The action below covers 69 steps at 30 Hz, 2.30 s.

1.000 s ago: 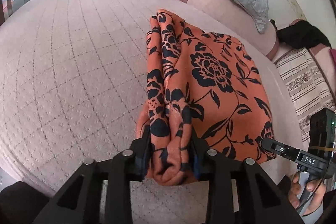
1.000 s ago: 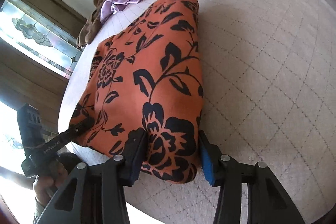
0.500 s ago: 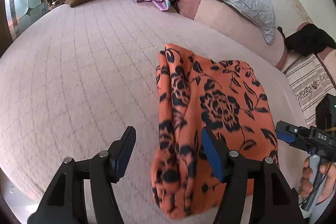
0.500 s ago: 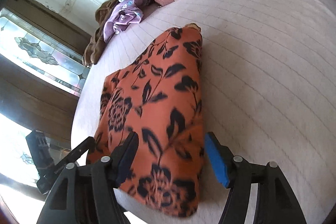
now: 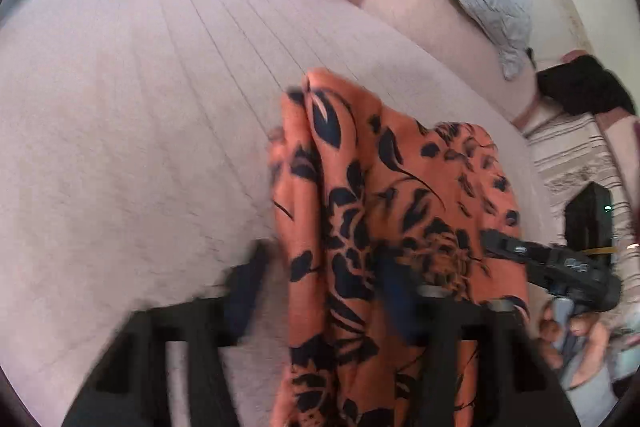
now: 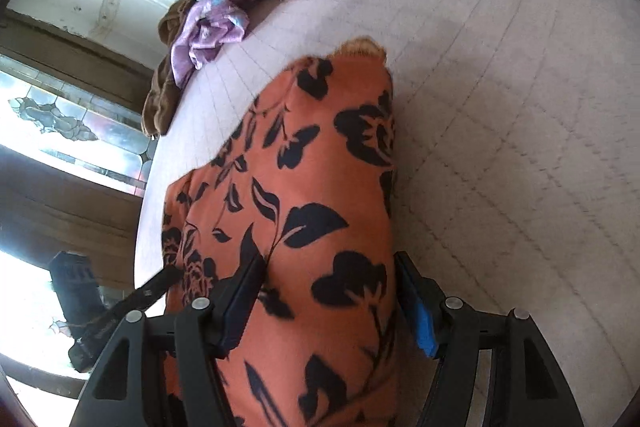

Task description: Fold small clothes

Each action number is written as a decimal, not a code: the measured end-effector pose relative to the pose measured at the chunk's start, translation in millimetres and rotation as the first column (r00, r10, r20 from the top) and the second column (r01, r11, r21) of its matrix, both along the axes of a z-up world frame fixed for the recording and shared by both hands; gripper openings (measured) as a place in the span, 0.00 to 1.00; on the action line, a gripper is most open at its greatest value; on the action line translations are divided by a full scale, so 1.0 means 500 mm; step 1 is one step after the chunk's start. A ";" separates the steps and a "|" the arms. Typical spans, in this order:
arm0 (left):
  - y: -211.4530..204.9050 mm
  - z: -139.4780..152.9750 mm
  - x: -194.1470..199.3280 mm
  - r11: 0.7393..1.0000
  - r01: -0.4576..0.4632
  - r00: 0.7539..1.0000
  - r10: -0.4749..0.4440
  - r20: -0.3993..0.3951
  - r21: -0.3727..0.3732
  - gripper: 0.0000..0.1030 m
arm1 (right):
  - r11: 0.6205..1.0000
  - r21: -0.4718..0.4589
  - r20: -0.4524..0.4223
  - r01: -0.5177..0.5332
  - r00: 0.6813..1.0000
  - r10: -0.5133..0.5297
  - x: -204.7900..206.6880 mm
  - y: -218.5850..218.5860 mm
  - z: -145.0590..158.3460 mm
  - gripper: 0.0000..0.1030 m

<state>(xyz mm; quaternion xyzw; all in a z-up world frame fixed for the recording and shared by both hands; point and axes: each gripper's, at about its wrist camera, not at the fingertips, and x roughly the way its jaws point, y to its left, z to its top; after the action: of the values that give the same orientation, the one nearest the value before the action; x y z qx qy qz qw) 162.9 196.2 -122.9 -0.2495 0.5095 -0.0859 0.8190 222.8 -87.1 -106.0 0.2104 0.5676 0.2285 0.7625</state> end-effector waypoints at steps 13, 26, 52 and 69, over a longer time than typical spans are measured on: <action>-0.060 0.003 -0.065 0.994 0.106 0.994 -0.107 0.038 0.021 0.59 | 0.998 -0.002 0.023 -0.061 0.998 0.061 -0.069 0.014 -0.005 0.69; -0.187 0.177 -0.005 0.989 0.146 0.962 -0.138 0.235 -0.020 0.28 | 0.995 -0.095 0.269 -0.032 0.962 0.056 -0.071 -0.050 0.176 0.41; -0.313 0.077 -0.006 0.967 0.145 0.981 -0.168 0.096 0.211 0.61 | 0.959 -0.238 0.230 0.152 0.968 -0.096 -0.002 -0.214 0.070 0.64; -0.341 0.042 0.016 0.953 0.165 0.979 -0.190 0.077 0.253 0.66 | 0.956 -0.236 0.289 0.175 0.952 -0.103 0.051 -0.195 0.138 0.74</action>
<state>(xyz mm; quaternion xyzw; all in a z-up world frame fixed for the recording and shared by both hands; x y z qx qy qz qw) 170.9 25.9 -101.9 -0.0949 0.4946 -0.1082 0.8571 248.3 -184.8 -37.1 0.1154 0.4651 0.1247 0.8688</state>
